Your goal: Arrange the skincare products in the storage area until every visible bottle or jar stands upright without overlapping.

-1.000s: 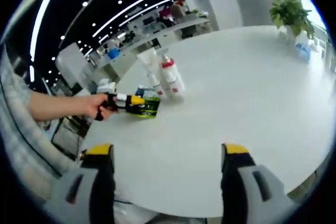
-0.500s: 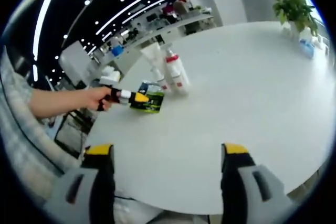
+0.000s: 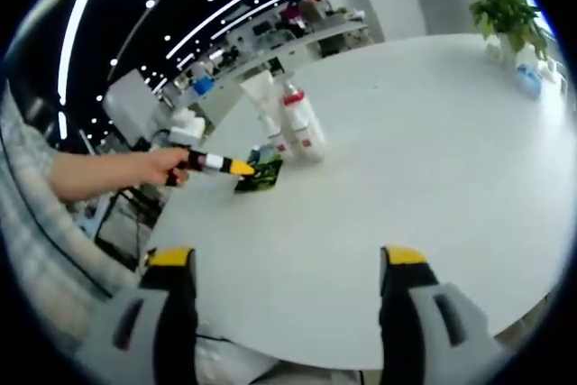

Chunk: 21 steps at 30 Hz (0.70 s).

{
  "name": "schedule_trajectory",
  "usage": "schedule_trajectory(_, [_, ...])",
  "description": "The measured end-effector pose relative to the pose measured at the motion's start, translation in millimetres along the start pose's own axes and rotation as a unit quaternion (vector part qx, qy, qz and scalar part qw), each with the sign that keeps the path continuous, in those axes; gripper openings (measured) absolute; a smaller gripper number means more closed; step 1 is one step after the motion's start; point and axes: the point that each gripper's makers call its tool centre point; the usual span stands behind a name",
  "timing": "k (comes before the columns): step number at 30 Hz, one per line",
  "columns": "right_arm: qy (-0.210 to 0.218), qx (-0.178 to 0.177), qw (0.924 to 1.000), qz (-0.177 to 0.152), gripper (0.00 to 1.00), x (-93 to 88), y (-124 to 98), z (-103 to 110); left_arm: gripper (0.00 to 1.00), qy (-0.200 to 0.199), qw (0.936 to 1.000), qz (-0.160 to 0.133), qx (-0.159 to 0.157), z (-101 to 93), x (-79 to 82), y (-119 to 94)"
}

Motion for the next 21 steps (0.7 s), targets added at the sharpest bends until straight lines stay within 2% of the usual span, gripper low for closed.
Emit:
schedule_trajectory(2, [-0.003, 0.004, 1.0000, 0.004, 0.81, -0.9, 2, 2, 0.54, 0.003, 1.0000, -0.005, 0.004, 1.8, 2.1, 0])
schedule_trajectory(6, [-0.004, 0.008, 1.0000, 0.002, 0.81, -0.1, 3, 4, 0.55, -0.001, 0.9998, -0.010, -0.016, -6.5, 5.3, 1])
schedule_trajectory(9, [-0.004, 0.006, 1.0000, 0.000, 0.81, 0.4, 0, 3, 0.55, 0.012, 0.9998, -0.009, -0.013, -9.1, 2.4, 2])
schedule_trajectory(12, [0.001, 0.002, 0.9999, -0.011, 0.81, 3.2, -5, 4, 0.55, 0.006, 0.9999, -0.008, -0.011, -7.4, 0.4, 0])
schedule_trajectory(18, [-0.022, -0.018, 0.9994, -0.021, 0.80, 3.3, -5, 10, 0.55, 0.011, 0.9995, -0.025, -0.014, -4.7, -0.2, -13])
schedule_trajectory(21, [-0.025, -0.018, 0.9993, -0.023, 0.82, 1.6, 1, 15, 0.55, 0.002, 0.9989, -0.040, -0.026, 0.1, -3.2, -25])
Point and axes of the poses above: the point that each gripper's makers call its tool centre point, and the gripper's own axes: y roughly forward along the fingers, z roughly to its left, x roughly out of its top, and after that the axes turned 9 degrees about x, right-handed
